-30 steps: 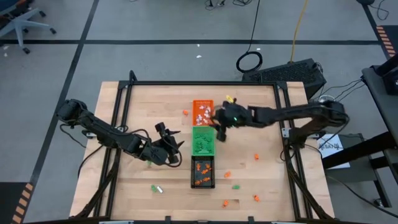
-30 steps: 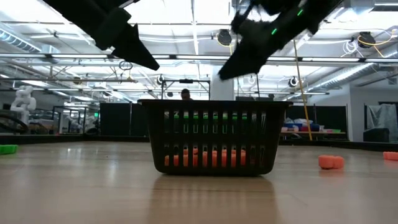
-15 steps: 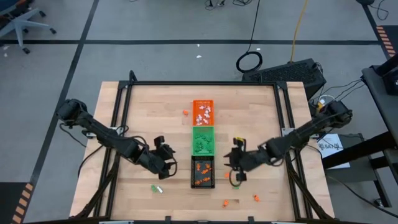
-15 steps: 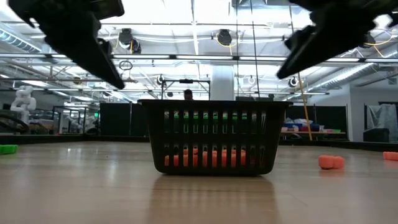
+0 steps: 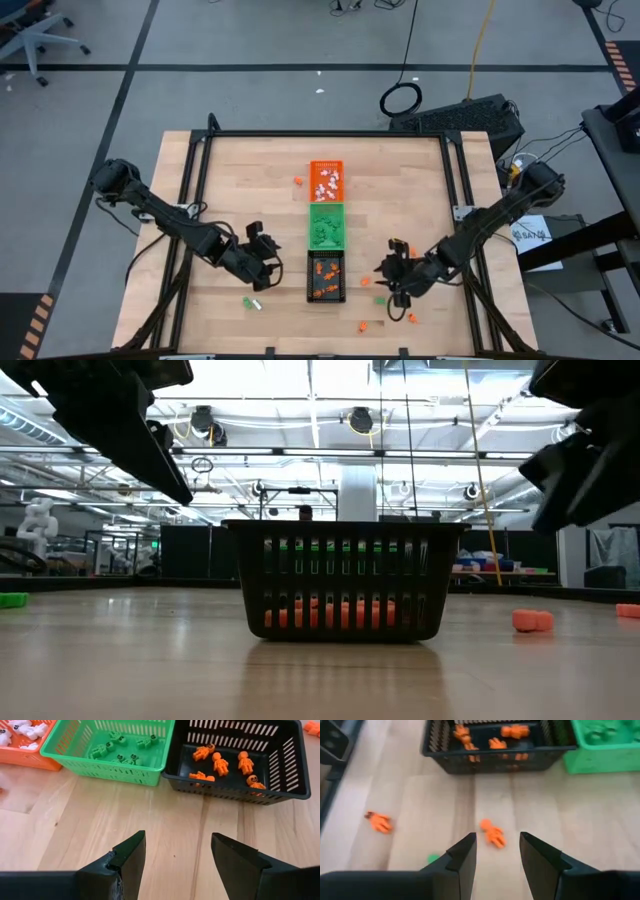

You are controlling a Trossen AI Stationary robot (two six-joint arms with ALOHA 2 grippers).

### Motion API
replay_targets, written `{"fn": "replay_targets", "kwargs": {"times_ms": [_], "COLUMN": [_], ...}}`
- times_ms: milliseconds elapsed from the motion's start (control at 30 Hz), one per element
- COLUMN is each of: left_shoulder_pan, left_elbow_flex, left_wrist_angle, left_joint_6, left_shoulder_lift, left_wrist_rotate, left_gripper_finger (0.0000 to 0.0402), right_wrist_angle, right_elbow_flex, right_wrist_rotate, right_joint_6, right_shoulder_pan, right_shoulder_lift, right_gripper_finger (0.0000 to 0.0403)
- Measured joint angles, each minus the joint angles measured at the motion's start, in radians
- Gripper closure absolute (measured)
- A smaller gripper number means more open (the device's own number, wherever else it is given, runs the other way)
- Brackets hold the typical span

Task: Sort Halloween decoration
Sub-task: Put the orange skeleton toy into the black bin

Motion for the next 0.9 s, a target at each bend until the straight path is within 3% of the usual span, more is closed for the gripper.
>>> {"fn": "replay_targets", "kwargs": {"times_ms": [333,500,600,900], "left_shoulder_pan": [0.0,0.0,0.0,0.0], "left_elbow_flex": [0.0,0.0,0.0,0.0], "left_wrist_angle": [0.001,0.012,0.019,0.019], "left_joint_6": [0.0,0.0,0.003,0.002], "left_shoulder_lift": [0.0,0.0,0.0,0.0], "left_wrist_rotate": [0.0,0.0,-0.002,-0.007], "left_gripper_finger": [0.0178,0.0178,0.0178,0.0178], "right_wrist_angle": [0.148,0.144,0.166,0.239], "right_elbow_flex": [-0.011,-0.011,-0.011,-0.01], "right_wrist_rotate": [-0.072,0.02,0.086,0.081], "right_joint_6": [0.027,0.057,-0.011,-0.229], "right_shoulder_pan": [0.067,0.08,0.079,0.027], "right_shoulder_lift": [0.127,0.145,0.146,0.241], "right_gripper_finger": [0.0268,0.0268,0.0268,0.0268]}}
